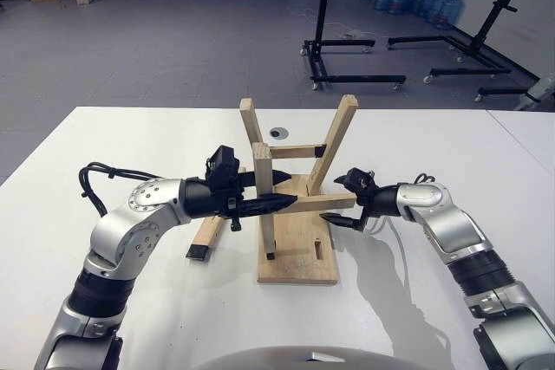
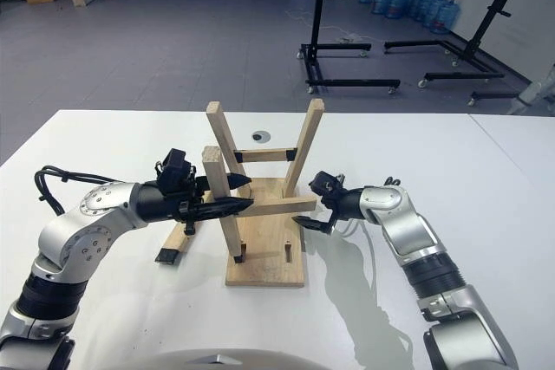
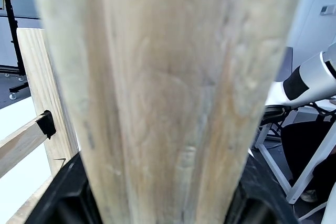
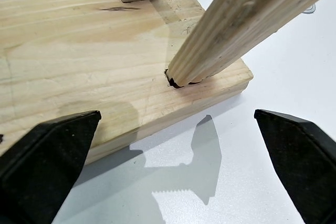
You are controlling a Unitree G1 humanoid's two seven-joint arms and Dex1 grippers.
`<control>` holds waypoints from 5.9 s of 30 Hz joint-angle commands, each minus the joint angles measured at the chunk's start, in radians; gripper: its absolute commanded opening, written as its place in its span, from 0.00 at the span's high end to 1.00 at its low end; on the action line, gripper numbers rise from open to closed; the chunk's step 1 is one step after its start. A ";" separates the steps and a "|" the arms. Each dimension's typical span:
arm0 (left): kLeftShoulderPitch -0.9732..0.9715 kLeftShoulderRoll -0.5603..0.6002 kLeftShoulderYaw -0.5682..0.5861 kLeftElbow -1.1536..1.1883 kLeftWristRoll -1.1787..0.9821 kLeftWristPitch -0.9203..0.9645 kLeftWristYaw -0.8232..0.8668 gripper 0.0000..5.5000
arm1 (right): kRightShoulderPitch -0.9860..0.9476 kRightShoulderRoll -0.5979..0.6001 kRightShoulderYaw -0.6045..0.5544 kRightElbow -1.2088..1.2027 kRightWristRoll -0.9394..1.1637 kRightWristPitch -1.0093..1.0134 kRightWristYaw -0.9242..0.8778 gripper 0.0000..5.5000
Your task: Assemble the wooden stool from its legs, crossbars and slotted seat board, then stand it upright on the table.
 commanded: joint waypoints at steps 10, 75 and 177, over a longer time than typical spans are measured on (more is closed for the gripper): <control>0.038 0.000 -0.063 0.030 0.100 -0.098 -0.032 0.63 | 0.008 0.005 0.010 -0.023 -0.005 0.015 0.011 0.02; 0.025 0.098 -0.269 0.126 0.305 -0.136 -0.054 0.42 | 0.130 0.083 0.047 -0.139 0.013 0.075 -0.066 0.02; -0.261 -0.063 0.205 0.076 -0.321 0.394 0.195 0.63 | -0.335 0.367 -0.583 -0.154 1.498 0.526 -0.604 0.02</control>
